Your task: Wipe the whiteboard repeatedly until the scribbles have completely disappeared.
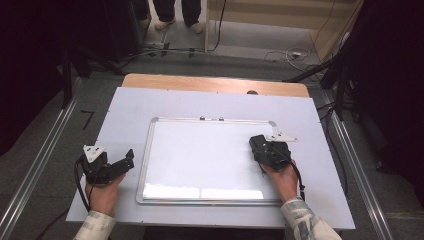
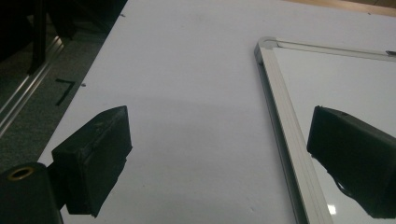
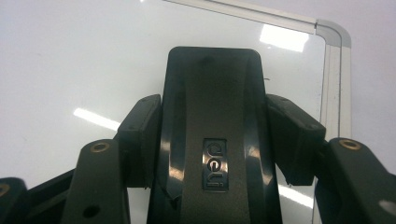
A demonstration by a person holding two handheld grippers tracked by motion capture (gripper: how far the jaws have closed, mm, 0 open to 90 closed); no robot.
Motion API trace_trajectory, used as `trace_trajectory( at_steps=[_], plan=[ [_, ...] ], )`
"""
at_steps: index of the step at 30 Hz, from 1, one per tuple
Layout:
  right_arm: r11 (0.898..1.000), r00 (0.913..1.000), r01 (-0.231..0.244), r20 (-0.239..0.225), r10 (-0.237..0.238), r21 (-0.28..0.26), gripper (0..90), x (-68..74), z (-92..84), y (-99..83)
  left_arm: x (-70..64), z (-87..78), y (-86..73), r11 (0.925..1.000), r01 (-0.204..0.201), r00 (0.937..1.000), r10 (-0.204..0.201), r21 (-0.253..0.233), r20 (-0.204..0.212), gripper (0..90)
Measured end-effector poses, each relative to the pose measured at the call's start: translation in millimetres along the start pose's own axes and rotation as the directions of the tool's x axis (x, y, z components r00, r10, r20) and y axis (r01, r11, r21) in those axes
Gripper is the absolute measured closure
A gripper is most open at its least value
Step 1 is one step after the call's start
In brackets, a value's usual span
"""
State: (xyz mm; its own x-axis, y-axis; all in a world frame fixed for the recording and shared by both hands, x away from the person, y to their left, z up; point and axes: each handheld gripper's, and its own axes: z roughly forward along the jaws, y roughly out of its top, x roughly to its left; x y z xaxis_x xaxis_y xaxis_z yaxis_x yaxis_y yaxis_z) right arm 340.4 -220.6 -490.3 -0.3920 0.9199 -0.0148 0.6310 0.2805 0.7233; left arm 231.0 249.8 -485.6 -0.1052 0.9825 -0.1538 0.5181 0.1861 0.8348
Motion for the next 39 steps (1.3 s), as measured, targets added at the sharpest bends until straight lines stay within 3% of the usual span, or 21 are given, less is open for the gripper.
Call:
trace_trajectory(
  at_steps=[20, 39],
  plan=[
    [0.999, 0.9990, -0.037, 0.024, 0.037, -0.002, 38.6, -14.3, 14.4, 14.2, 0.2, 0.3, -0.2, 1.0000, 0.000, 1.0000, 0.000, 0.000, 0.000, 6.6],
    [1.000, 0.9994, -0.022, 0.026, 0.022, 0.004, 38.5, -7.2, 8.5, 8.7, 0.3, 0.6, -0.5, 1.0000, 0.000, 1.0000, 0.000, 0.004, -0.002, 6.6]
  ],
)
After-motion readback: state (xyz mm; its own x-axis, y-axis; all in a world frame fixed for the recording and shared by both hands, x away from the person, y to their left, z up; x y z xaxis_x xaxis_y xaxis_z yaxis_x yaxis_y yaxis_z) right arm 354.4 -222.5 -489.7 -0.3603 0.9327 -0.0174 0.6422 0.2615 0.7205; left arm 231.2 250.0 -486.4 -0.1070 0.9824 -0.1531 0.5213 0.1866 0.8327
